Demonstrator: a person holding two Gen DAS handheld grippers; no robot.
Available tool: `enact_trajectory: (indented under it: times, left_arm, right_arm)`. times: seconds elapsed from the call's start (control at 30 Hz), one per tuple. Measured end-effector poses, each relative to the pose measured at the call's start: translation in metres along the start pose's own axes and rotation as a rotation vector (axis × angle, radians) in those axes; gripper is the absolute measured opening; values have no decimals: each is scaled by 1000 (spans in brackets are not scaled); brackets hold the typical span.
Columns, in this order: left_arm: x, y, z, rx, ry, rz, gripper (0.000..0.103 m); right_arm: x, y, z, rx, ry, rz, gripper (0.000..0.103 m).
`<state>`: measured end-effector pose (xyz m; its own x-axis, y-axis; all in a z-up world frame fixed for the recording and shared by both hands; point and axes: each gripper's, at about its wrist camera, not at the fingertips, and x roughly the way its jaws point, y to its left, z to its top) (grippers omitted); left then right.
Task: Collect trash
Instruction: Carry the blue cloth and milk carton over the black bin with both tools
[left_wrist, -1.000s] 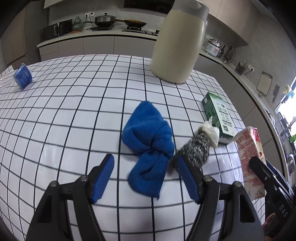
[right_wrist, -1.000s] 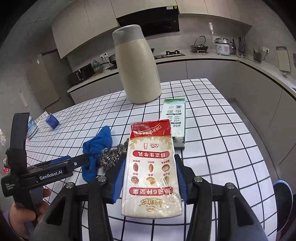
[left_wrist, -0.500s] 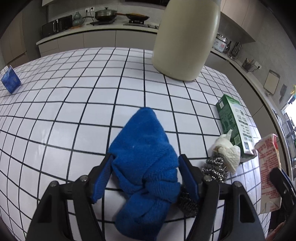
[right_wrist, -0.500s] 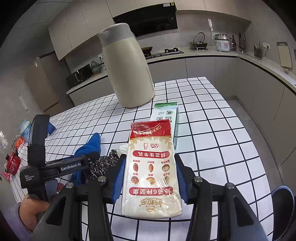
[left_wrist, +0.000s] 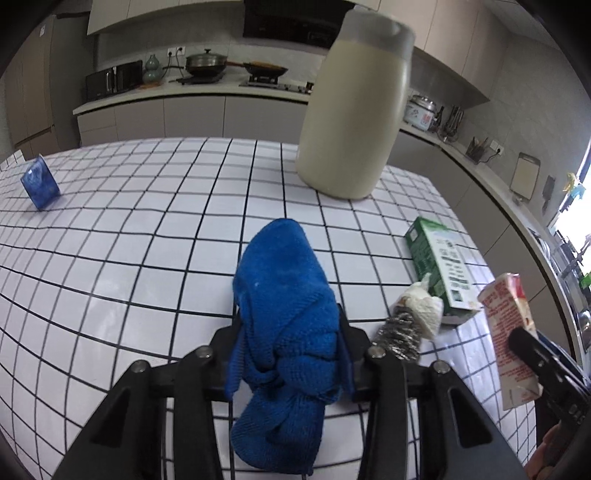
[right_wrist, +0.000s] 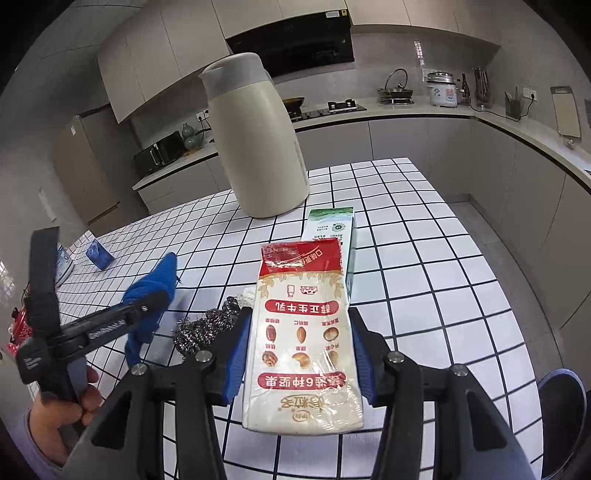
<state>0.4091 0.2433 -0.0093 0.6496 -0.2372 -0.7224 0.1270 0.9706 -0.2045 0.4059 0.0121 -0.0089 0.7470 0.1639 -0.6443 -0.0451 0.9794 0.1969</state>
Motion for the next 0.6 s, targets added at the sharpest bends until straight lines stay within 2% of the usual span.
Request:
enact_trajectory:
  times: [0.3,0.6]
  left_arm:
    - [-37,-30,-22,69,-6,-113,42]
    - [-59,-76,-48,135,0,-178,42]
  right_arm:
    - [-43,-2,-28,43,-35,-58,52]
    - [-82,-25,-49,91,-58,-77,52]
